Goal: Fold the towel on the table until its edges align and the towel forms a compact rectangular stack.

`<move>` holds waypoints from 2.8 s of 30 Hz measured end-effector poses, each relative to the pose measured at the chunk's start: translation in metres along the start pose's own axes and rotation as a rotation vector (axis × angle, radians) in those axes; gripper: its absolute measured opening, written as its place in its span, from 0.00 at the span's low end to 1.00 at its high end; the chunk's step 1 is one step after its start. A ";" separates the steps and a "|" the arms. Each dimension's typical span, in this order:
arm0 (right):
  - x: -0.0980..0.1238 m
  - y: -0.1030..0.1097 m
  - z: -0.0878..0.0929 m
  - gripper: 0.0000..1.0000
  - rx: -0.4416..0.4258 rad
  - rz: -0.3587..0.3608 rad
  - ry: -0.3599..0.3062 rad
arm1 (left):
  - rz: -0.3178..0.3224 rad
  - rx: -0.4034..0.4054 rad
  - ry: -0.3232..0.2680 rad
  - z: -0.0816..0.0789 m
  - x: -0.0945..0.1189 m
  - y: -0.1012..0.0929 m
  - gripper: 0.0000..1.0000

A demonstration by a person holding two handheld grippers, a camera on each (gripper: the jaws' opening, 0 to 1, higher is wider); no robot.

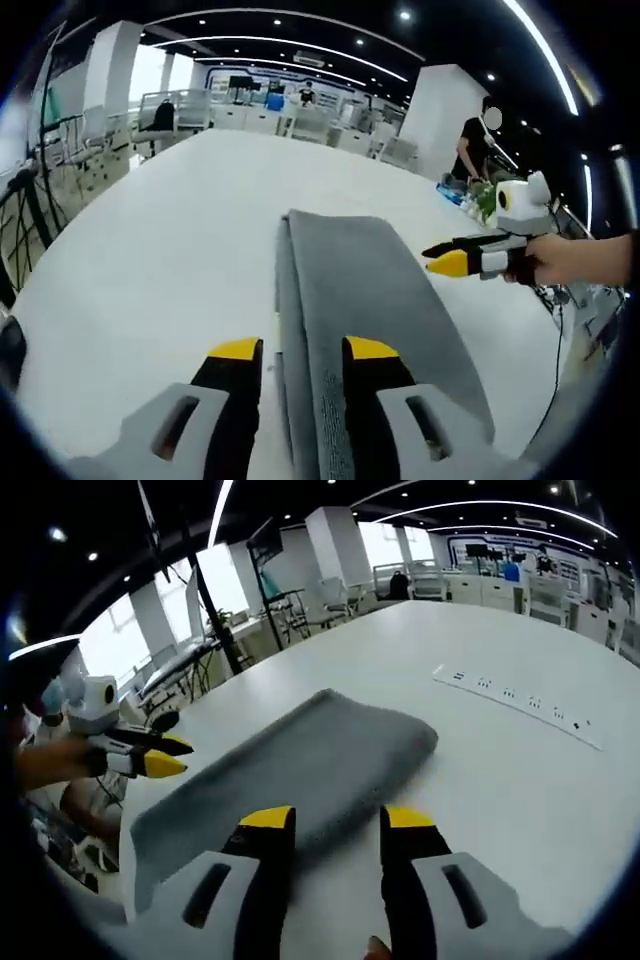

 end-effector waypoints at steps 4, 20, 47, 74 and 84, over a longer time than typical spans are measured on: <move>0.001 0.009 0.015 0.33 -0.029 -0.016 0.027 | -0.011 -0.048 0.033 0.000 -0.016 -0.007 0.28; 0.005 0.031 0.043 0.27 -0.113 -0.040 0.051 | -0.096 0.000 0.033 0.002 -0.024 -0.006 0.20; 0.025 0.014 0.066 0.08 -0.169 0.005 0.032 | 0.009 -0.090 0.057 0.009 -0.045 -0.038 0.05; 0.155 -0.073 0.145 0.07 -0.100 0.209 0.032 | 0.275 -0.241 0.164 0.035 -0.116 -0.181 0.05; 0.161 -0.074 0.151 0.08 -0.113 0.245 0.020 | 0.322 -0.277 0.178 0.035 -0.118 -0.190 0.05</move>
Point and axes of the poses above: the point that each gripper's makers call its tool centre point, and the gripper's own axes: x roughly backward along the fingers, y roughly to its left, z roughly out of its underside, the point moved 9 cm from there along x, roughly backward along the fingers, and after that the axes turned 13 degrees about z, right-handed, at the moved point
